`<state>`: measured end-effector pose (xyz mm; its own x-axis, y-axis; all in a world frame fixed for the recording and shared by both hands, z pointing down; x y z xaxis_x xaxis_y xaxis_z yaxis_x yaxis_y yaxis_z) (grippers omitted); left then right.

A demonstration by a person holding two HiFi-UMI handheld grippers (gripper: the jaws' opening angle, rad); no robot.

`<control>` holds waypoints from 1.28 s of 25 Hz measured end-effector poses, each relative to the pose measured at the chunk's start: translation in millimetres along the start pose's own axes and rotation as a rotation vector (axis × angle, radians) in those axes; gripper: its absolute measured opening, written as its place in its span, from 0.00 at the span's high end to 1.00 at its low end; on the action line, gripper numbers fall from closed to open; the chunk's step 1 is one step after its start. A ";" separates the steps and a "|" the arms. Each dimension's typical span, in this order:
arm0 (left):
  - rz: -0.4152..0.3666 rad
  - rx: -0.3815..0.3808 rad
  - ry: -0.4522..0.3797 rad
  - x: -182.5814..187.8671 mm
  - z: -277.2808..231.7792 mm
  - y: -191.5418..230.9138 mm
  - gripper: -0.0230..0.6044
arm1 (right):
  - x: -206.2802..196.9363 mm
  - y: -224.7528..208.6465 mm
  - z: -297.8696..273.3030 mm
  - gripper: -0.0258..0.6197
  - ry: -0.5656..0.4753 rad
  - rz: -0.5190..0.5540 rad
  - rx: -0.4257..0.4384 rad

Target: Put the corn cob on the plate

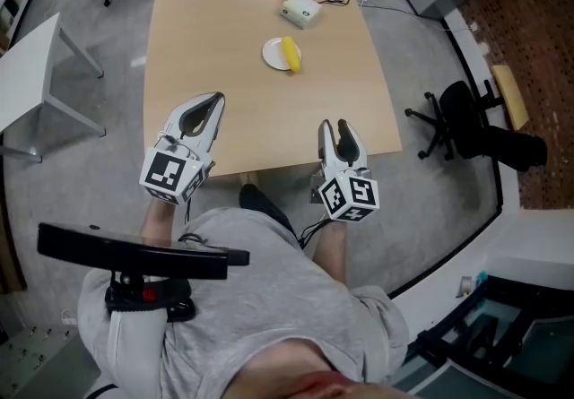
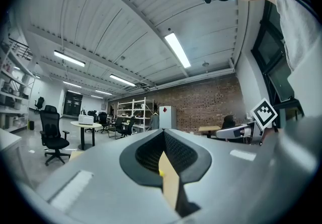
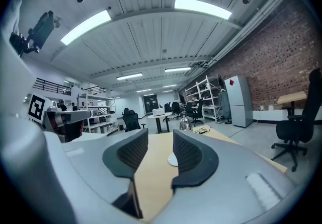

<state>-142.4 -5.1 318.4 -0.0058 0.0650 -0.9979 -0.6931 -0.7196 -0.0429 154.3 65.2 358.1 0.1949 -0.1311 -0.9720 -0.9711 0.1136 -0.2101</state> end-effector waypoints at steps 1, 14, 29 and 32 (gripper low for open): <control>-0.001 -0.001 0.000 0.4 -0.3 -0.3 0.93 | 0.5 0.3 0.6 0.72 -0.001 0.001 0.001; -0.015 0.005 0.000 20.4 28.5 -26.1 0.93 | 7.8 13.5 41.4 0.77 -0.019 0.009 0.014; -0.031 -0.003 0.009 15.3 51.2 -25.6 0.93 | 1.9 19.4 57.7 0.82 -0.041 0.019 -0.005; -0.023 -0.006 0.019 9.0 54.8 -25.4 0.93 | 0.7 17.8 61.9 0.82 -0.041 0.018 -0.014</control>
<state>-164.4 51.6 313.2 0.0237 0.0689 -0.9973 -0.6889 -0.7219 -0.0663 145.7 128.1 347.2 0.1826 -0.0888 -0.9792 -0.9762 0.1021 -0.1913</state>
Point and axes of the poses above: the fingertips, and each gripper's own axes: z backward along the fingers, y to its left, x out of its top, the point moved 8 cm from there along z, backward along the fingers, and after that the axes turned 2 degrees about -z, right-handed, at the moved point
